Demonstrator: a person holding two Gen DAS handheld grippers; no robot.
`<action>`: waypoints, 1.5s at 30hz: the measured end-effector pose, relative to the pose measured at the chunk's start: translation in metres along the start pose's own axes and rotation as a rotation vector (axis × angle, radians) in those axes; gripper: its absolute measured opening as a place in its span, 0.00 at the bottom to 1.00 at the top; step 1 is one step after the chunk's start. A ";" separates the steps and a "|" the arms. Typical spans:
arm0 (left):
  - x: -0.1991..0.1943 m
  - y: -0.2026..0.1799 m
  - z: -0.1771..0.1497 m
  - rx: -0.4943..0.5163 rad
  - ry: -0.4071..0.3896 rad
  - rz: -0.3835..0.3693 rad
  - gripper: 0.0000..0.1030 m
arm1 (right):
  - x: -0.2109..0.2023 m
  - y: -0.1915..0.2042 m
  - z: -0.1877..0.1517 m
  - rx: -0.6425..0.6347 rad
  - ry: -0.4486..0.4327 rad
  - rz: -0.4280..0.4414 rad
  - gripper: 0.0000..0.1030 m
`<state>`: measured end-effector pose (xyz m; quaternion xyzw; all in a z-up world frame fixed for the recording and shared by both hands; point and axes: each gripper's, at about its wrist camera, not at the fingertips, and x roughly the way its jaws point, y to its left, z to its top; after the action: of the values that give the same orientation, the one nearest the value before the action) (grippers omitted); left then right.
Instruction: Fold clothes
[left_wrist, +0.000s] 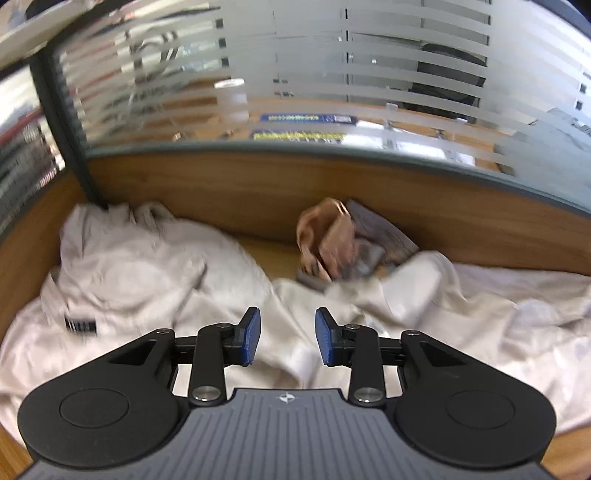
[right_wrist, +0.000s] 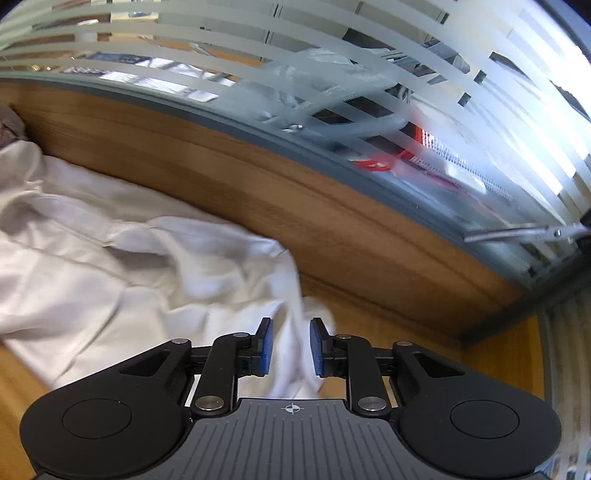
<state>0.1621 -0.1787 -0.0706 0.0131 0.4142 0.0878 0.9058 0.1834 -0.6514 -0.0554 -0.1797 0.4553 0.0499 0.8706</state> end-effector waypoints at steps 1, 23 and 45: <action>-0.005 0.001 -0.007 -0.005 0.011 -0.011 0.36 | -0.005 0.003 -0.004 0.007 0.001 0.016 0.25; -0.023 -0.019 -0.107 0.024 0.170 -0.157 0.36 | -0.025 0.077 -0.108 0.120 0.075 0.132 0.39; -0.014 -0.085 -0.128 0.289 0.153 -0.342 0.52 | 0.000 0.066 -0.080 0.225 0.019 0.157 0.02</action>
<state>0.0700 -0.2714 -0.1523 0.0655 0.4860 -0.1265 0.8623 0.1045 -0.6184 -0.1149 -0.0451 0.4791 0.0649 0.8742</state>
